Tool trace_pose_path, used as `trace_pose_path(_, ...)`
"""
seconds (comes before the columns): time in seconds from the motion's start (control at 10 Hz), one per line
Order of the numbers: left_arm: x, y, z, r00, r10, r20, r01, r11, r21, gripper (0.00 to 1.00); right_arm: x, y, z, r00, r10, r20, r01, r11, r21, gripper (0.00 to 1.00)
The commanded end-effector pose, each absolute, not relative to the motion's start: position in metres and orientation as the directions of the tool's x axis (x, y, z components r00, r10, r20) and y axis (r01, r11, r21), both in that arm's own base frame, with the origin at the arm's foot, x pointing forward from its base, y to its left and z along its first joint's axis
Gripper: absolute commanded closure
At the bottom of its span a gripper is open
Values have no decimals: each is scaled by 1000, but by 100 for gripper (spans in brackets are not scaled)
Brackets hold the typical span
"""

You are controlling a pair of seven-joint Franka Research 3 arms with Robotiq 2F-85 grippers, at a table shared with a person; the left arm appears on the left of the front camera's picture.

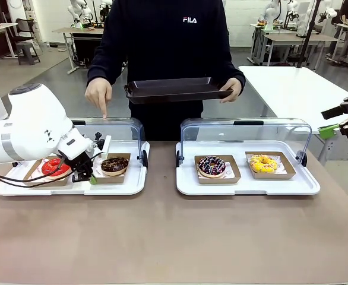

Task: Provide the desired donut to the person.
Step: Pick up and lift the Paper togo box containing the Donut pointed at by the person.

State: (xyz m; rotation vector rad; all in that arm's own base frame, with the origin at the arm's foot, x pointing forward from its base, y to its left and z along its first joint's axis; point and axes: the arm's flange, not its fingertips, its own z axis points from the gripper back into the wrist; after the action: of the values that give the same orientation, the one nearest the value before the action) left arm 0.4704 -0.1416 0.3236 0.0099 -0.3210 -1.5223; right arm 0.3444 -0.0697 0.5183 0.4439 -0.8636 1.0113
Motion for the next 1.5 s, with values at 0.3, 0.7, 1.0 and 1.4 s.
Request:
trace_pose_path(0.3,459,-141,331,11,-980,198,975,54,214,100,346,-69,518,228,534,814,-879,473,-64,0)
trace_pose_path(0.7,468,-144,328,8,-980,201,976,51,213,100,346,-69,518,228,534,814,-879,473,-64,0)
trace_pose_path(1.0,468,-144,328,8,-980,201,976,51,213,100,346,-69,518,228,534,814,-879,473,-64,0)
trace_pose_path(1.4,415,-130,368,-39,-975,220,963,23,270,99,346,-69,518,228,534,814,-879,473,-64,0)
